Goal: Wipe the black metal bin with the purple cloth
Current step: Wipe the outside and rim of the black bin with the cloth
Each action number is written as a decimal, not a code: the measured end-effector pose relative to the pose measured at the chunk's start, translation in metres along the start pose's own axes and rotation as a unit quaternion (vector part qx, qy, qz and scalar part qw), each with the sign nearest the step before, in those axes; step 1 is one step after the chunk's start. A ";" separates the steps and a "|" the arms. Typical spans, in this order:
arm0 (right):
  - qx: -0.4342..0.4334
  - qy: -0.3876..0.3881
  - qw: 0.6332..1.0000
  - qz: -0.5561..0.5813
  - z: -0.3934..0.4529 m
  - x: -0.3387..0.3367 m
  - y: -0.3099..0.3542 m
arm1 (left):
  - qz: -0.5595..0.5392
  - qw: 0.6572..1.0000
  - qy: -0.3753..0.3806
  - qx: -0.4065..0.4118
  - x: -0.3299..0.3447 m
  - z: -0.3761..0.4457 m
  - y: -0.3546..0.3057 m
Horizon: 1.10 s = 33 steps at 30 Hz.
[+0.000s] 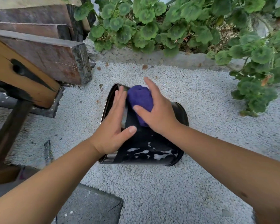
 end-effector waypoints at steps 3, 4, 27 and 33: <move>-0.085 -0.032 0.994 -0.063 -0.005 0.006 0.010 | 0.025 0.999 0.015 0.016 0.001 0.005 -0.010; -0.096 -0.028 0.993 -0.067 -0.007 0.006 0.009 | 0.035 0.999 0.014 0.020 0.001 0.007 -0.013; 0.235 -0.149 0.960 -0.020 -0.082 -0.099 -0.139 | -0.033 0.999 0.020 0.000 0.034 -0.042 -0.034; 0.266 -0.218 0.938 0.034 -0.056 -0.091 -0.128 | -0.015 0.998 -0.005 -0.062 0.023 -0.038 -0.018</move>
Point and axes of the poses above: each hand's wrist, its own z-axis towards the middle knuckle, its own x-axis out of the palm, y = z × x, the point moved 3 cm from there along z, towards the middle knuckle, and after that the axes turned 12 degrees about z, right-handed, at the moved point
